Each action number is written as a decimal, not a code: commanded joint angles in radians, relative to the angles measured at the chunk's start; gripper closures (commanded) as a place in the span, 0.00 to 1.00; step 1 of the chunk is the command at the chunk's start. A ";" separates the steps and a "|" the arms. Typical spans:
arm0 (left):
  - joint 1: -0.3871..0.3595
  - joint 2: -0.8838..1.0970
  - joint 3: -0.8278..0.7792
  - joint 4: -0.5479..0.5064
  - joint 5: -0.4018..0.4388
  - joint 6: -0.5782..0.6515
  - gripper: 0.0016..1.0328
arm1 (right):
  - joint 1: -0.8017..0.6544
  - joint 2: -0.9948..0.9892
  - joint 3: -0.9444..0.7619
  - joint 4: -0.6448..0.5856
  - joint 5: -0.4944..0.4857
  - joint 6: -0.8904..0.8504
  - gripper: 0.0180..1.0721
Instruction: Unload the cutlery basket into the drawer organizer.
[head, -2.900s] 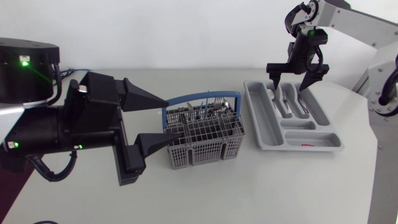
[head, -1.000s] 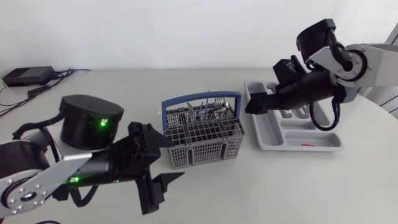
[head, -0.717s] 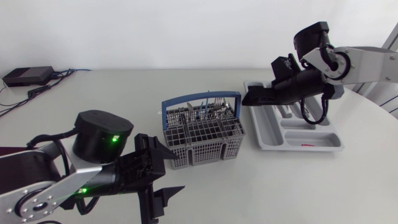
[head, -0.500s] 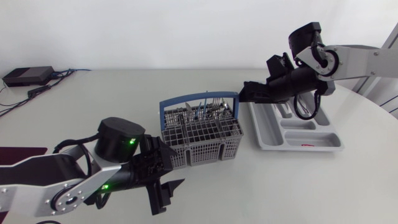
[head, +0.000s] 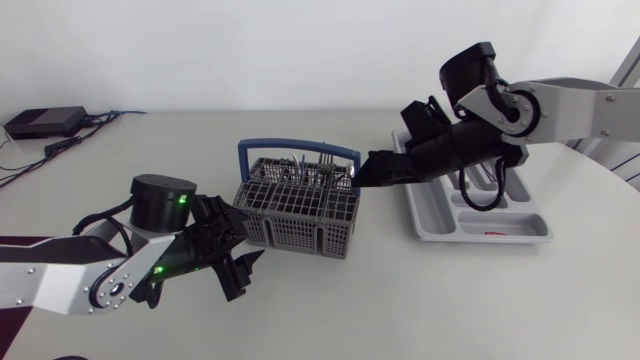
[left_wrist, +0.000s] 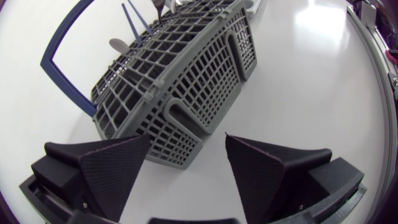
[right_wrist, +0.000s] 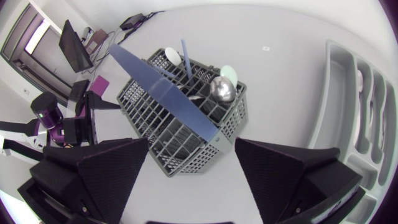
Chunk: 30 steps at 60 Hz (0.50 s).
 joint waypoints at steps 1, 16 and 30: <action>0.013 -0.027 -0.035 0.009 -0.003 0.023 0.05 | -0.030 -0.018 -0.020 0.012 0.014 -0.007 0.05; 0.013 -0.155 -0.081 -0.044 0.000 0.014 0.07 | -0.126 0.034 -0.020 0.176 -0.019 0.054 0.34; 0.012 -0.059 -0.066 0.024 0.000 -0.002 0.10 | -0.073 0.111 0.034 0.228 -0.029 0.111 0.91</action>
